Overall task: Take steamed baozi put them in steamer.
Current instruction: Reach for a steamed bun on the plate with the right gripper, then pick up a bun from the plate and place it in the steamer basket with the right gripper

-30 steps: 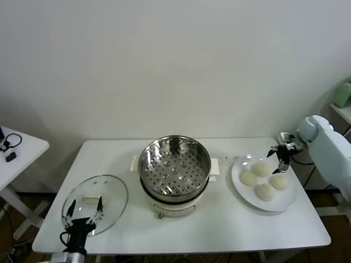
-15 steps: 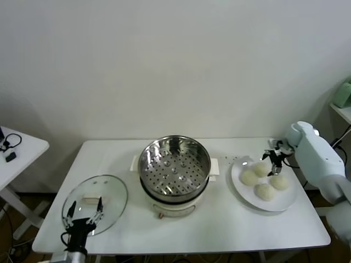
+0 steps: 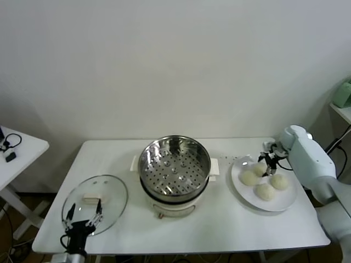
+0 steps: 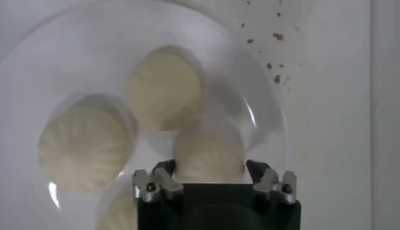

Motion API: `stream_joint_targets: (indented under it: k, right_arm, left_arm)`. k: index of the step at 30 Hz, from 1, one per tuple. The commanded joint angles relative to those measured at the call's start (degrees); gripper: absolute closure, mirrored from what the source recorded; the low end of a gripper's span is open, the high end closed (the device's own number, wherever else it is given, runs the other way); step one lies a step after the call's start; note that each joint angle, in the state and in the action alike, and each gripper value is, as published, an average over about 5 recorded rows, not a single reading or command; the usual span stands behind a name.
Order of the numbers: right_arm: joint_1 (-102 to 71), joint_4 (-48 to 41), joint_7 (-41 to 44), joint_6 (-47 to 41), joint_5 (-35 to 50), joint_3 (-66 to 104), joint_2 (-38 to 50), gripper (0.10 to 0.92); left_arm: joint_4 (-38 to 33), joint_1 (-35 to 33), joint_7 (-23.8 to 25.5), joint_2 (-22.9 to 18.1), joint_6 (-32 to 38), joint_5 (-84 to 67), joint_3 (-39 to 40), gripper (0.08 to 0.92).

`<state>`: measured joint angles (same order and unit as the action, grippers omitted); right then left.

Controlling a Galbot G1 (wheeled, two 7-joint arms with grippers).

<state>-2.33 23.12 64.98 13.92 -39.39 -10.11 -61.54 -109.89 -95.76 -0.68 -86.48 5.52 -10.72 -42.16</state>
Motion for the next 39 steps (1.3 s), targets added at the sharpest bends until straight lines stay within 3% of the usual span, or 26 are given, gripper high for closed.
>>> stream_joint_targets:
  k: [1,11,17,23,31,39]
  right_arm:
    - [-0.1,-0.4,-0.7,0.0,-0.8,0.6,-0.4,0.311]
    - [1.6,6.9,0.9,5.3,1.3,-3.5,1.8,0.32]
    - [5.7,23.6,3.9,5.8,11.2,-16.9,7.6,0.321]
    - [13.8,39.4,4.5,8.5,14.2,-26.2,10.3,0.327]
    - [25.4,54.6,4.8,11.1,15.2,-36.8,7.5,0.33]
    - [28.1,61.0,5.0,11.6,15.2,-42.1,1.9,0.328]
  left_arm:
    - [0.1,-0.1,-0.1,-0.1,0.1,-0.1,0.0,0.177]
    - [0.4,-0.4,-0.3,-0.1,0.4,-0.1,-0.2,0.177]
    - [0.0,-0.8,-0.3,-0.1,0.4,-0.1,-0.3,0.177]
    - [-0.3,-1.0,-0.3,0.0,0.4,0.1,-0.3,0.177]
    - [-1.2,-1.3,-0.2,0.0,0.1,1.2,0.0,0.177]
    - [-2.1,-2.6,0.0,0.3,0.0,1.8,0.1,0.177]
